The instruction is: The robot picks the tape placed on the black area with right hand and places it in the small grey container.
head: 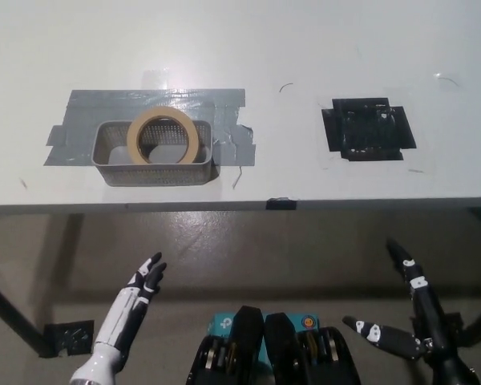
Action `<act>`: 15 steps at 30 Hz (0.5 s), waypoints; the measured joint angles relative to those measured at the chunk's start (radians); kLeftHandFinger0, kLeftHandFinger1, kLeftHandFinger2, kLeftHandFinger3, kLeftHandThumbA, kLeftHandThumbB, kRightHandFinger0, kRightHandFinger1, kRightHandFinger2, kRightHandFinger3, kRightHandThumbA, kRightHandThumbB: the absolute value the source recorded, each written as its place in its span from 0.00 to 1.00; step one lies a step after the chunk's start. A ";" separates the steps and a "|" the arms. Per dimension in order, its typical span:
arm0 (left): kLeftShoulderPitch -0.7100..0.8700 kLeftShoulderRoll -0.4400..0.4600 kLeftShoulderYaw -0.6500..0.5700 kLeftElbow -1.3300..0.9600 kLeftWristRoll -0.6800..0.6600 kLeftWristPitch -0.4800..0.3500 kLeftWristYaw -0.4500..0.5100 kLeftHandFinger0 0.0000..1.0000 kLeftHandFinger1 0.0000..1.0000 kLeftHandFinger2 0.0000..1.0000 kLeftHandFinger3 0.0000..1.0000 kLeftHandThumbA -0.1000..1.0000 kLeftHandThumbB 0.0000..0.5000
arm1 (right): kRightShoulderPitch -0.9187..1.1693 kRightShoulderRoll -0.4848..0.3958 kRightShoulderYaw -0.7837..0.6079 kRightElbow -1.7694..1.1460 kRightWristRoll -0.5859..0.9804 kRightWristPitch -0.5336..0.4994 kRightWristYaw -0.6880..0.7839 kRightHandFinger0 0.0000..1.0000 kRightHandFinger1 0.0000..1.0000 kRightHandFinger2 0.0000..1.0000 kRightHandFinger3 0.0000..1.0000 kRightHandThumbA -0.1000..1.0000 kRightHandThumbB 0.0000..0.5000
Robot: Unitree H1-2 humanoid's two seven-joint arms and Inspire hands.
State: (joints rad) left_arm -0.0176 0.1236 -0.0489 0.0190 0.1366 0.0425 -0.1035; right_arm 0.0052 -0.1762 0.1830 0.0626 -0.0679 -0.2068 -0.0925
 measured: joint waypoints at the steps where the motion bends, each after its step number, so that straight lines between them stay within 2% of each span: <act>1: 0.001 -0.002 0.003 -0.001 -0.002 -0.003 0.002 1.00 1.00 1.00 1.00 1.00 0.13 | 0.002 0.001 -0.002 0.001 0.013 -0.008 0.012 1.00 1.00 1.00 1.00 1.00 0.73; 3: 0.002 -0.005 0.007 0.000 -0.006 -0.009 0.002 1.00 1.00 1.00 1.00 1.00 0.11 | 0.003 0.003 -0.005 0.009 0.034 -0.016 0.031 1.00 1.00 1.00 1.00 1.00 0.72; 4: 0.002 -0.005 0.008 0.000 -0.006 -0.009 0.002 1.00 1.00 1.00 1.00 1.00 0.14 | 0.003 0.003 -0.006 0.010 0.037 -0.016 0.034 1.00 1.00 1.00 1.00 1.00 0.74; 7: 0.010 -0.006 0.013 -0.003 -0.010 -0.017 0.002 1.00 1.00 1.00 1.00 1.00 0.14 | 0.006 0.005 -0.009 0.016 0.059 -0.023 0.061 1.00 1.00 1.00 1.00 1.00 0.70; 10: 0.024 -0.006 0.016 -0.003 -0.012 -0.019 0.002 1.00 1.00 1.00 1.00 1.00 0.08 | 0.012 0.006 -0.010 0.027 0.072 -0.028 0.080 1.00 1.00 1.00 1.00 1.00 0.70; 15: 0.031 -0.006 0.021 -0.008 -0.016 -0.019 0.002 1.00 1.00 1.00 1.00 1.00 0.13 | 0.009 0.008 -0.012 0.039 0.085 -0.029 0.106 1.00 1.00 1.00 1.00 1.00 0.65</act>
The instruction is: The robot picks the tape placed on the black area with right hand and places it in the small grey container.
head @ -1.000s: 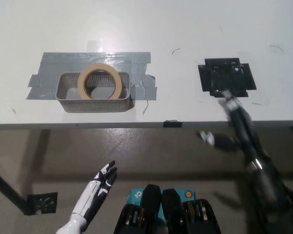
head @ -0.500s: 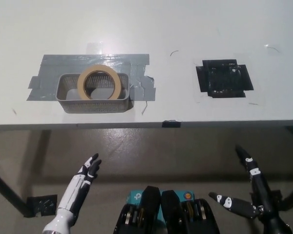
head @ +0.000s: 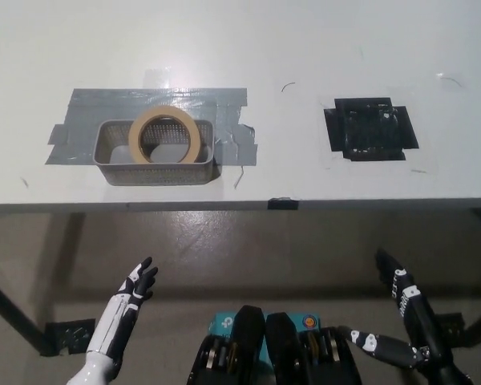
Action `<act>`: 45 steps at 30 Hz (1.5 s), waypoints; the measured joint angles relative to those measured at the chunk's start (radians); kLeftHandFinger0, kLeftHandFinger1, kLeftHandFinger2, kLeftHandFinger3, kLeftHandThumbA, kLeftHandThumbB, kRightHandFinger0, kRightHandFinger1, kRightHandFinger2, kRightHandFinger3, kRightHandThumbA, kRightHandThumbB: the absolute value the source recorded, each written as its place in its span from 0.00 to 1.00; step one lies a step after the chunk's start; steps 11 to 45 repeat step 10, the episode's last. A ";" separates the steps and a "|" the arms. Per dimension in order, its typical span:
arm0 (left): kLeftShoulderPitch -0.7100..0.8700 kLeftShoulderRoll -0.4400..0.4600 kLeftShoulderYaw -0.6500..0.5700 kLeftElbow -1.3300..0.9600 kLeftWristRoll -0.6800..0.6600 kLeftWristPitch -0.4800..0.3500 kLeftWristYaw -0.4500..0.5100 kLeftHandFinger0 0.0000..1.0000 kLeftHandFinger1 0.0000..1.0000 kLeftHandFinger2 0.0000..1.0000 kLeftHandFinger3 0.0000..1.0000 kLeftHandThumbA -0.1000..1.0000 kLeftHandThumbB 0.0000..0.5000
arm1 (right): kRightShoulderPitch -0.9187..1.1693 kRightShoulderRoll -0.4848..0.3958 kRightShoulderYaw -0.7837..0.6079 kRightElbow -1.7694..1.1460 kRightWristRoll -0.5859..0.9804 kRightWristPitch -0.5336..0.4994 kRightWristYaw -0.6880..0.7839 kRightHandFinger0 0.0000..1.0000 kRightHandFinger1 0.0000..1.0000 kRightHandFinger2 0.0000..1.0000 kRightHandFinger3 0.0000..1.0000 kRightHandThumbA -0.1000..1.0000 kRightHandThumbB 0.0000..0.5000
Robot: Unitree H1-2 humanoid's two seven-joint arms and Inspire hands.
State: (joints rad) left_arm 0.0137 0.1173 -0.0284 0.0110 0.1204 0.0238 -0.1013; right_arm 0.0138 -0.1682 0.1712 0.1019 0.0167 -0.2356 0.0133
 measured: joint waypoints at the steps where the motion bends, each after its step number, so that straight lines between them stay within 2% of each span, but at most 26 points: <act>1: 0.001 0.000 0.000 0.000 0.000 0.000 0.000 1.00 1.00 1.00 1.00 1.00 0.13 | 0.000 0.000 0.000 0.002 0.002 0.000 0.003 1.00 1.00 1.00 1.00 1.00 0.65; 7: 0.007 -0.002 0.006 0.000 -0.007 -0.001 0.000 1.00 1.00 1.00 1.00 1.00 0.14 | -0.001 0.000 0.000 0.004 0.006 0.000 0.029 1.00 1.00 1.00 1.00 1.00 0.60; 8: 0.007 -0.002 0.008 0.000 -0.007 -0.001 0.000 1.00 1.00 1.00 1.00 1.00 0.11 | -0.001 0.000 0.000 0.004 0.006 0.000 0.031 1.00 1.00 1.00 1.00 1.00 0.59; 45: 0.006 -0.002 0.011 0.000 -0.010 -0.002 0.000 1.00 1.00 1.00 1.00 1.00 0.10 | -0.002 0.000 0.000 0.004 0.006 0.000 0.036 1.00 1.00 1.00 1.00 1.00 0.59</act>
